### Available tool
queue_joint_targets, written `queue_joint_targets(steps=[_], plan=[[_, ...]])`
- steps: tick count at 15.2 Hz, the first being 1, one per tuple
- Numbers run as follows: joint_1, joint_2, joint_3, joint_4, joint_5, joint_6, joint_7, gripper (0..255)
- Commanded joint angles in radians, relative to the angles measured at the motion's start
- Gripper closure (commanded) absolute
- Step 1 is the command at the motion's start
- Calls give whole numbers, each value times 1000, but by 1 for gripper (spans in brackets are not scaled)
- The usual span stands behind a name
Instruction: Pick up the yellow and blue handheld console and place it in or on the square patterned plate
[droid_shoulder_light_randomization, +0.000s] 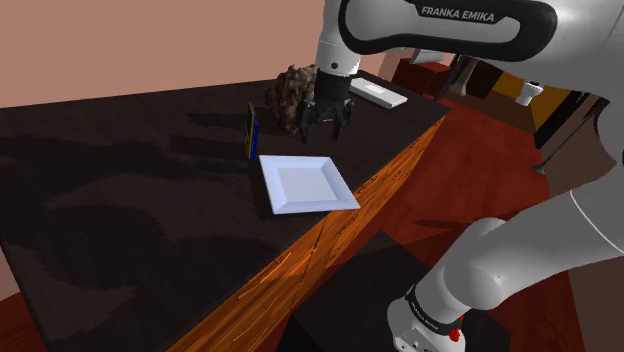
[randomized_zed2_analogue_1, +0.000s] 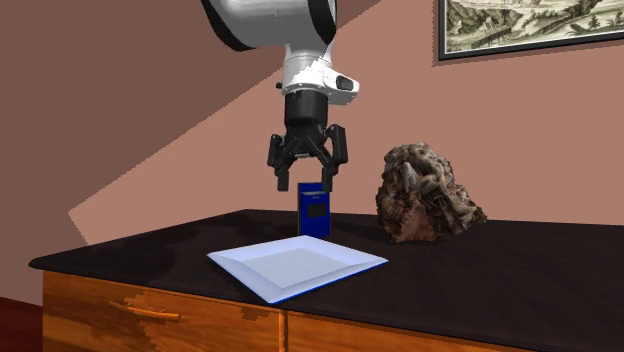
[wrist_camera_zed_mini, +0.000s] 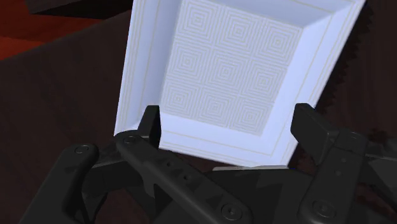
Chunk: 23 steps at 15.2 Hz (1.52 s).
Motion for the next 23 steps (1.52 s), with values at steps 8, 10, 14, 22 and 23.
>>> queue_joint_targets(steps=[8, 10, 14, 22, 23], plan=[[7, 362, 84, 400, -95, -22, 270, 0], [21, 452, 92, 515, -127, -47, 326, 0], [64, 637, 94, 773, -194, -122, 419, 0], [51, 603, 90, 623, -183, -4, 416, 0], [51, 603, 90, 623, -183, -4, 416, 0]])
